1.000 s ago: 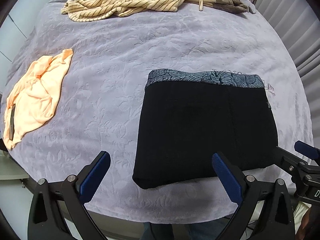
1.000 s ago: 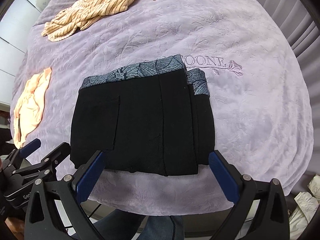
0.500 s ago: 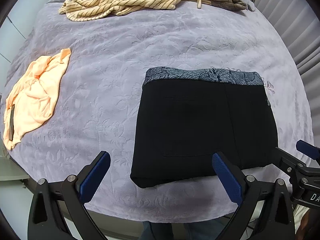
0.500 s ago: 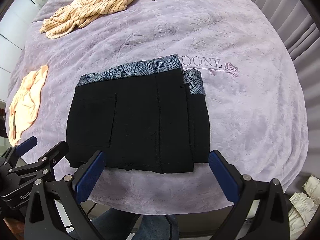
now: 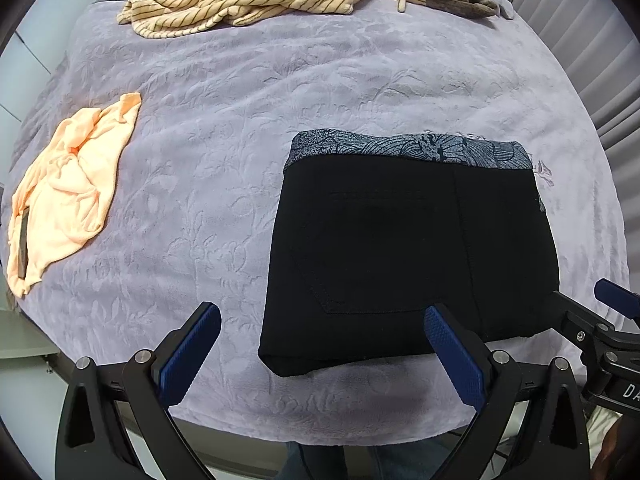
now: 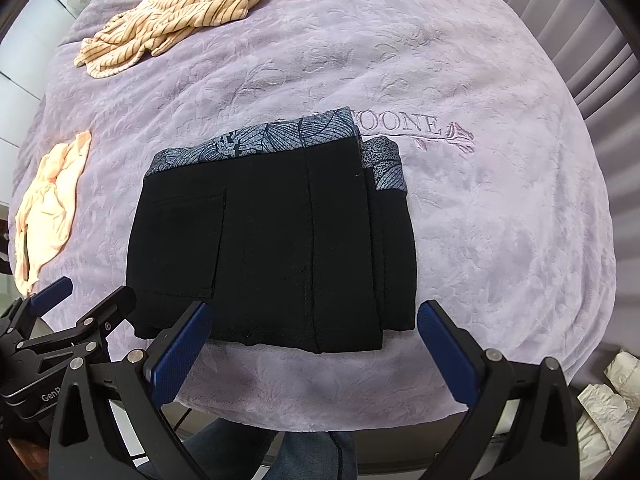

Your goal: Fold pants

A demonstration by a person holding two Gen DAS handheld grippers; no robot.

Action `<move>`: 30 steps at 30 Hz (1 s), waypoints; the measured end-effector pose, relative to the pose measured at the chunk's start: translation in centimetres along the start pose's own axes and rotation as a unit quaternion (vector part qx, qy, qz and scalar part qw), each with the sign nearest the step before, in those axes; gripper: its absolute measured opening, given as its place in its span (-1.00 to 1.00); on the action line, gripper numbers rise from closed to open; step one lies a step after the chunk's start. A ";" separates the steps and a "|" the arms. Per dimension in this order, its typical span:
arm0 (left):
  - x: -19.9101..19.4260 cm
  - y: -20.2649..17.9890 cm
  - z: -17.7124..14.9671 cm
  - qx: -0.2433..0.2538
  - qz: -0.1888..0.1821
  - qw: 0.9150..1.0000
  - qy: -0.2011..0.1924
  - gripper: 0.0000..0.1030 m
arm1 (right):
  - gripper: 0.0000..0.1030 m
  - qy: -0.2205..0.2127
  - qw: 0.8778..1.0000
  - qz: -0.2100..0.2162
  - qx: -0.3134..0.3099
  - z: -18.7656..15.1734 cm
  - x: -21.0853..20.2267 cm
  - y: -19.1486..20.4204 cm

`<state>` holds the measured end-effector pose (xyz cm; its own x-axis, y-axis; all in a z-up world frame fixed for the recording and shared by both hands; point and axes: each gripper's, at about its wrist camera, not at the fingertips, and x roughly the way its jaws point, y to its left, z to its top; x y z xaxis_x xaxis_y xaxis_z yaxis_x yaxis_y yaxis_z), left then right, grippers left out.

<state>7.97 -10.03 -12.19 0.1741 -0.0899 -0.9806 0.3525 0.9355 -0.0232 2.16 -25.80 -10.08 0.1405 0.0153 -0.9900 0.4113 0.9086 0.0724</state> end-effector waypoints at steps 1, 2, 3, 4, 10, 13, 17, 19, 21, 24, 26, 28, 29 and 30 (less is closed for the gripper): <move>0.0 0.0 0.0 0.001 0.000 1.000 0.000 0.98 | 0.99 0.001 1.000 0.000 -0.001 0.1 0.0 0.0; 0.0 0.0 0.0 0.001 0.001 1.000 0.000 0.98 | 0.99 0.001 1.000 0.000 -0.001 0.1 0.1 0.0; 0.1 0.0 0.0 0.001 0.001 1.000 0.001 0.98 | 0.99 0.002 1.000 0.000 -0.002 0.2 0.1 -0.1; 0.1 -0.1 0.1 0.000 0.001 1.000 0.000 0.98 | 0.99 0.002 1.000 0.000 -0.003 0.3 0.1 0.0; 0.2 -0.1 0.1 0.003 0.003 1.000 0.000 0.98 | 0.99 0.003 1.000 0.001 -0.004 0.3 0.2 0.2; 0.2 -0.2 0.1 0.003 0.003 1.000 0.000 0.98 | 0.99 0.003 1.000 0.001 -0.003 0.3 0.2 0.2; 0.3 -0.2 0.1 0.002 0.001 1.000 0.001 0.98 | 0.99 0.003 1.000 0.000 -0.003 0.3 0.2 0.2; 0.3 -0.2 0.1 0.001 0.001 1.000 0.002 0.98 | 0.99 0.003 1.000 0.000 -0.004 0.3 0.2 0.3; 0.3 -0.2 0.1 0.001 0.001 1.000 0.002 0.98 | 0.99 0.003 1.000 0.000 -0.003 0.3 0.2 0.3; 0.3 -0.3 0.1 0.001 0.002 1.000 0.002 0.98 | 0.99 0.003 1.000 0.000 -0.003 0.2 0.2 0.3; 0.4 -0.3 0.1 0.001 0.004 1.000 0.001 0.98 | 0.99 0.004 1.000 -0.001 -0.004 0.2 0.3 0.4; 0.4 -0.3 0.1 0.001 0.004 1.000 0.001 0.98 | 0.99 0.005 1.000 -0.001 -0.009 0.5 0.4 0.3; 0.4 -0.2 0.1 0.000 0.004 1.000 0.001 0.98 | 0.99 0.006 1.000 -0.001 -0.010 0.6 0.5 0.3; 0.4 -0.2 0.2 0.000 0.004 1.000 0.001 0.98 | 0.99 0.006 1.000 -0.001 -0.011 0.7 0.5 0.2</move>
<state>8.13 -10.29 -12.59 0.1746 -0.0810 -0.9813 0.3507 0.9364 -0.0149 2.97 -25.86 -10.48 0.1288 0.0186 -0.9915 0.3908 0.9179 0.0680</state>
